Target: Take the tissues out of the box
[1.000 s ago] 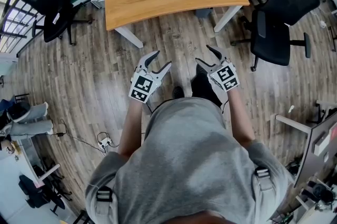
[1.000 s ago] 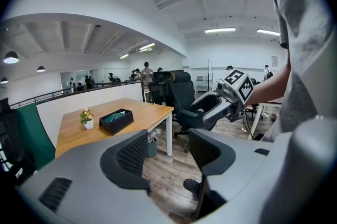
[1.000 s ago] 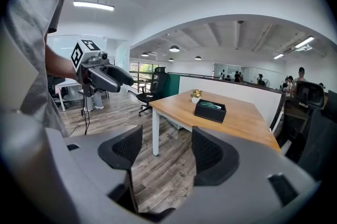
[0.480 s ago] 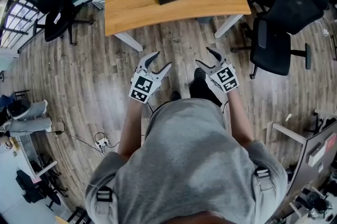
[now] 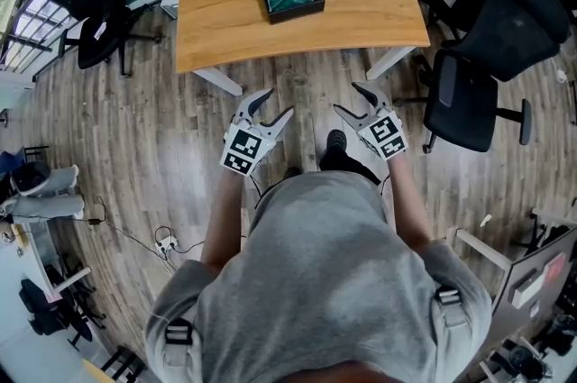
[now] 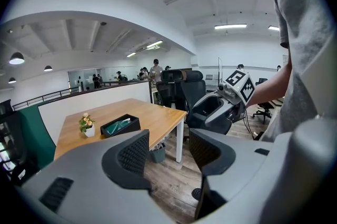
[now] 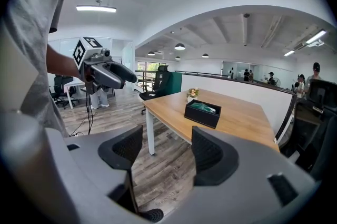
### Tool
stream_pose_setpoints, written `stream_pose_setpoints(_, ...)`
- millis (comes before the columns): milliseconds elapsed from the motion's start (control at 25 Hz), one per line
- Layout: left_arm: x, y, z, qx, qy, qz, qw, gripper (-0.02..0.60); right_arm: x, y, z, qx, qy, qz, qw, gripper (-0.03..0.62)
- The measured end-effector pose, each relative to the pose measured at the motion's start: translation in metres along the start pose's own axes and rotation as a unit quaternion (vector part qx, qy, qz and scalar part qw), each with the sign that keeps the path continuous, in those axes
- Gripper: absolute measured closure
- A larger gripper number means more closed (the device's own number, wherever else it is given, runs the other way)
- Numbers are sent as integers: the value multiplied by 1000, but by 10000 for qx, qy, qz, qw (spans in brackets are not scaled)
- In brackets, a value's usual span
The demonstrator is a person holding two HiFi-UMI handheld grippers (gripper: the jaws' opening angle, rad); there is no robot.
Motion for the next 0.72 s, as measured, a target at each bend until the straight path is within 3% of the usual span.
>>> stream_pose_setpoints(720, 60, -16, -37, -359, -55, -875, 9955, 331, 37, 94, -3, -300, 166, -815, 9961, 296)
Point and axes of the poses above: the fingertips, and each gripper's own axes: x forward along the fingers, y to its right, z out of its underside, the point moved 5 cm from there along -x, backward along the fingers, and after that the axes turned 9 degrees about z, right-handed, at the moved point
